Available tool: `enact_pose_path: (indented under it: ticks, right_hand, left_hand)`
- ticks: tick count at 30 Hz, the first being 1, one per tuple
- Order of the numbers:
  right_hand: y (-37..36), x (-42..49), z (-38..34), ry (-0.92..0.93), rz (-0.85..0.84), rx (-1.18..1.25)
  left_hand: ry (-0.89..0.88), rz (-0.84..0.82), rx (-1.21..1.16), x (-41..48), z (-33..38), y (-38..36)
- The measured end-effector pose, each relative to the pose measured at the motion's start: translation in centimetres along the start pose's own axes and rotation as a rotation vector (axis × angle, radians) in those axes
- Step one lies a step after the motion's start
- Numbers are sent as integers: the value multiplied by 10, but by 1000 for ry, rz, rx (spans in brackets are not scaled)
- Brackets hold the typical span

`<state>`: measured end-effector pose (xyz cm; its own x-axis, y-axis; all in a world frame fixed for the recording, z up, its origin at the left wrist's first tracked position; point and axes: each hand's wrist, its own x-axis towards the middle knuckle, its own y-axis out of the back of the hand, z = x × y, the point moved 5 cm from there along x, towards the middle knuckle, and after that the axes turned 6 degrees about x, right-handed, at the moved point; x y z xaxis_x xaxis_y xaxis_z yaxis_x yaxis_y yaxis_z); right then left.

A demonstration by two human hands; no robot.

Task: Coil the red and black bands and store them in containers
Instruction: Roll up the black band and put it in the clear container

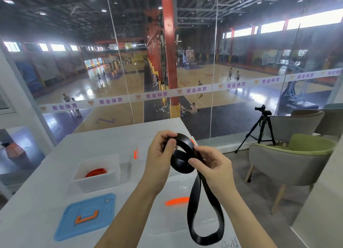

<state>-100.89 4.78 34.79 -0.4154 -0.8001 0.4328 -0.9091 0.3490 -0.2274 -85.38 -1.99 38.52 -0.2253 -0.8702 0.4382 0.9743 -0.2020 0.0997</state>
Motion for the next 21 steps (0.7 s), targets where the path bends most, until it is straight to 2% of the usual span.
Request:
enact_pose_path:
  ticks: [3, 9, 12, 14, 17, 19, 21]
  right_hand:
    - [2, 0, 0, -12, 18, 7]
    - [7, 2, 0, -43, 10, -42]
    - [6, 1, 1, -52, 16, -11]
    - [5, 2, 0, -37, 6, -30]
    - [6, 2, 3, -22, -21, -68]
    - [6, 0, 5, -27, -26, -44]
    - [9, 0, 7, -29, 3, -30]
  left_hand:
    - [17, -58, 28, 0, -3, 2]
    - [-15, -285, 345, 6, -6, 4]
    - [-51, -340, 361, 4, -1, -1]
    - [-71, -316, 317, 3, 1, -3]
    - [-88, -194, 225, 3, 1, -2]
    - [-61, -89, 140, 4, -2, 1]
    - [-30, -57, 110, 5, -6, 2]
